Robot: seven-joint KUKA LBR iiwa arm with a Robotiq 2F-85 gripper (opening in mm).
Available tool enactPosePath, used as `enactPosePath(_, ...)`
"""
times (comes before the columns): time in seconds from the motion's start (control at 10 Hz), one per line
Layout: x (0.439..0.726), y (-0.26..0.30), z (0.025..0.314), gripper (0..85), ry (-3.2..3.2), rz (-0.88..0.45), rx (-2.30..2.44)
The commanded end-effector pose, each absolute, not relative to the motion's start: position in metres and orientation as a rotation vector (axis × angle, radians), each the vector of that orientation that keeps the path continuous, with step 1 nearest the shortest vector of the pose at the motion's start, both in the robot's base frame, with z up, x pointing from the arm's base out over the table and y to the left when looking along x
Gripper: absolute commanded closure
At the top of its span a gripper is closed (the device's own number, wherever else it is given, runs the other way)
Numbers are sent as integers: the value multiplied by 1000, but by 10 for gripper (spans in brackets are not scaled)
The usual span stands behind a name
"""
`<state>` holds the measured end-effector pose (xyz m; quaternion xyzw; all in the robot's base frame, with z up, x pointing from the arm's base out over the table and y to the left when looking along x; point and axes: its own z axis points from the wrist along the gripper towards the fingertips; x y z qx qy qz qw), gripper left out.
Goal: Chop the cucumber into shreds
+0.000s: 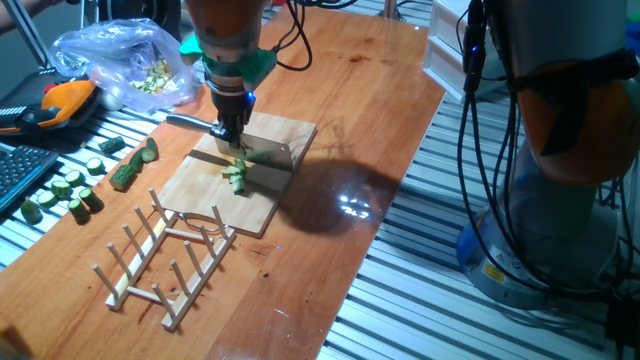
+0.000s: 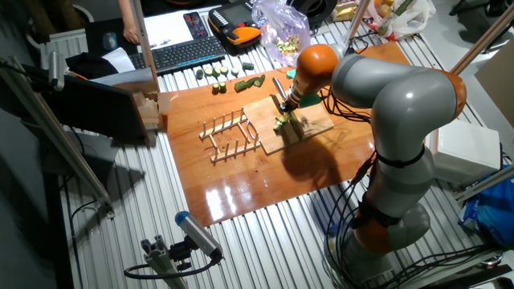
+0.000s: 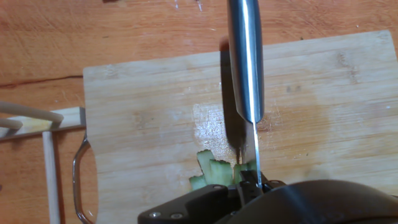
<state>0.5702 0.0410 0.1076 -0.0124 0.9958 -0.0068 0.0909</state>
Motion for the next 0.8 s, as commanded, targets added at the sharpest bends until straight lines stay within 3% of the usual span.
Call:
enactPosePath(0.0, 570, 41, 107, 850, 2957, -21, -39)
enactPosePath(0.7, 571, 41, 97, 850, 2946, -14, -36)
